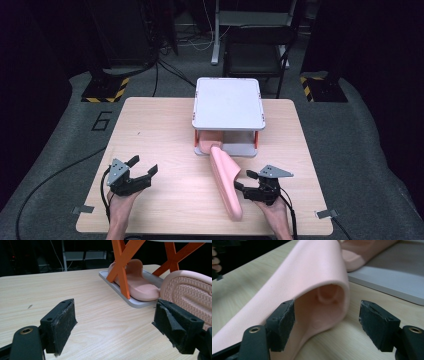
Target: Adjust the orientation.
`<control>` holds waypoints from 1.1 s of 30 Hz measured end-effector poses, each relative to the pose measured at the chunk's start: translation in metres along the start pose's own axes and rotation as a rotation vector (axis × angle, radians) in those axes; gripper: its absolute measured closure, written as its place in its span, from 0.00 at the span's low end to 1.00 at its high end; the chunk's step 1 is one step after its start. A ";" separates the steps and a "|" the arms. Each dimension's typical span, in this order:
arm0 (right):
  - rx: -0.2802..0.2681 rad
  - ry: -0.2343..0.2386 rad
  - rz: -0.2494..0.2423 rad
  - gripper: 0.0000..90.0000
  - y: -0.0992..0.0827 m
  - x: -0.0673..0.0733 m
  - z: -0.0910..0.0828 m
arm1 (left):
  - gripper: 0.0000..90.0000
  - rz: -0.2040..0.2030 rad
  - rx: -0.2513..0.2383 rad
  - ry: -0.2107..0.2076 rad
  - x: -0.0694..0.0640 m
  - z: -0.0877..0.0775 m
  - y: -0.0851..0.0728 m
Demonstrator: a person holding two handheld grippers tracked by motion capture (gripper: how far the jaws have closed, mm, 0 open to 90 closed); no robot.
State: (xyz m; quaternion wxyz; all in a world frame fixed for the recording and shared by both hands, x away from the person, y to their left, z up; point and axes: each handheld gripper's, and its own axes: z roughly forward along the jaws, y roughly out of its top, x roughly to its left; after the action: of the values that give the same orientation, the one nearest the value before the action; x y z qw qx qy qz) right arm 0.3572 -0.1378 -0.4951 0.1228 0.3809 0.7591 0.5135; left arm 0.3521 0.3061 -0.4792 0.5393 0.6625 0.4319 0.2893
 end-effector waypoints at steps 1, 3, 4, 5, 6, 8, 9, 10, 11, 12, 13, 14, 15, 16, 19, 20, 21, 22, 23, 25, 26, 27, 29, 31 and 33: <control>0.001 0.004 -0.008 0.32 0.001 0.003 0.002 | 0.20 0.001 0.000 -0.002 0.000 0.000 0.000; 0.002 0.028 -0.025 0.32 0.003 0.010 0.008 | 0.20 -0.003 -0.010 -0.001 0.000 -0.001 0.000; 0.003 0.033 -0.027 0.31 0.004 0.012 0.010 | 0.20 0.001 -0.002 -0.001 0.000 -0.002 0.000; 0.011 0.041 -0.030 0.31 0.005 0.016 0.014 | 0.20 -0.003 0.005 -0.001 0.001 -0.003 -0.001; 0.013 0.061 -0.038 0.31 0.008 0.021 0.020 | 0.20 -0.005 -0.005 0.004 0.001 -0.003 -0.001; 0.028 0.081 -0.055 0.30 0.010 0.029 0.026 | 0.20 -0.005 -0.005 0.010 0.004 -0.005 -0.001; 0.028 0.081 -0.055 0.30 0.010 0.029 0.026 | 0.20 -0.005 -0.005 0.010 0.004 -0.005 -0.001; 0.028 0.083 -0.056 0.30 0.010 0.031 0.028 | 0.20 -0.008 -0.012 0.013 0.005 -0.006 -0.001; 0.027 0.089 -0.061 0.30 0.011 0.035 0.029 | 0.20 -0.007 -0.004 0.012 0.006 -0.007 -0.001; 0.020 0.100 -0.060 0.30 0.011 0.037 0.029 | 0.20 -0.009 -0.012 0.017 0.007 -0.008 -0.001; 0.018 0.095 -0.063 0.30 0.011 0.037 0.028 | 0.20 -0.009 -0.012 0.016 0.007 -0.009 -0.001; 0.020 0.091 -0.062 0.30 0.012 0.036 0.027 | 0.20 -0.011 -0.009 0.019 0.008 -0.010 0.000; 0.020 0.091 -0.062 0.30 0.012 0.036 0.027 | 0.20 -0.011 -0.009 0.019 0.008 -0.010 0.000; 0.016 0.087 -0.066 0.30 0.012 0.035 0.025 | 0.20 -0.012 -0.013 0.017 0.009 -0.010 -0.001; 0.006 0.070 -0.059 0.30 0.014 0.030 0.020 | 0.20 -0.014 -0.011 0.017 0.009 -0.011 -0.001; -0.010 0.027 -0.063 0.29 0.016 0.023 0.013 | 0.20 -0.013 -0.008 0.020 0.008 -0.011 -0.001; -0.010 0.027 -0.063 0.29 0.016 0.023 0.013 | 0.20 -0.013 -0.008 0.020 0.008 -0.011 -0.001; -0.018 0.014 -0.066 0.28 0.016 0.019 0.009 | 0.20 -0.013 -0.008 0.020 0.008 -0.011 0.000; -0.029 -0.010 -0.059 0.27 0.018 0.016 0.005 | 0.20 -0.012 -0.005 0.021 0.008 -0.011 0.000; -0.056 -0.065 -0.043 0.26 0.021 0.006 -0.007 | 0.20 -0.011 -0.003 0.017 0.008 -0.011 0.001; -0.069 -0.116 -0.035 0.23 0.023 -0.002 -0.016 | 0.20 -0.006 0.004 0.016 0.008 -0.011 0.003; -0.069 -0.116 -0.035 0.23 0.023 -0.002 -0.016 | 0.20 -0.006 0.004 0.016 0.008 -0.011 0.003; -0.089 -0.155 -0.012 0.21 0.025 -0.013 -0.026 | 0.20 -0.002 -0.002 0.019 0.008 -0.010 0.006; -0.125 -0.188 0.016 0.21 0.025 -0.024 -0.035 | 0.20 0.000 0.000 0.015 0.008 -0.010 0.007; -0.140 -0.213 0.032 0.20 0.026 -0.031 -0.041 | 0.20 0.001 0.001 0.014 0.007 -0.010 0.008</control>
State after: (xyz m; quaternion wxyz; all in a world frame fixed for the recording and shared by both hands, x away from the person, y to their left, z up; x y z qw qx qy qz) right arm 0.3661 -0.1835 -0.4608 0.2207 0.4359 0.6979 0.5237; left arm 0.3486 0.3164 -0.4695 0.5360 0.6609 0.4354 0.2939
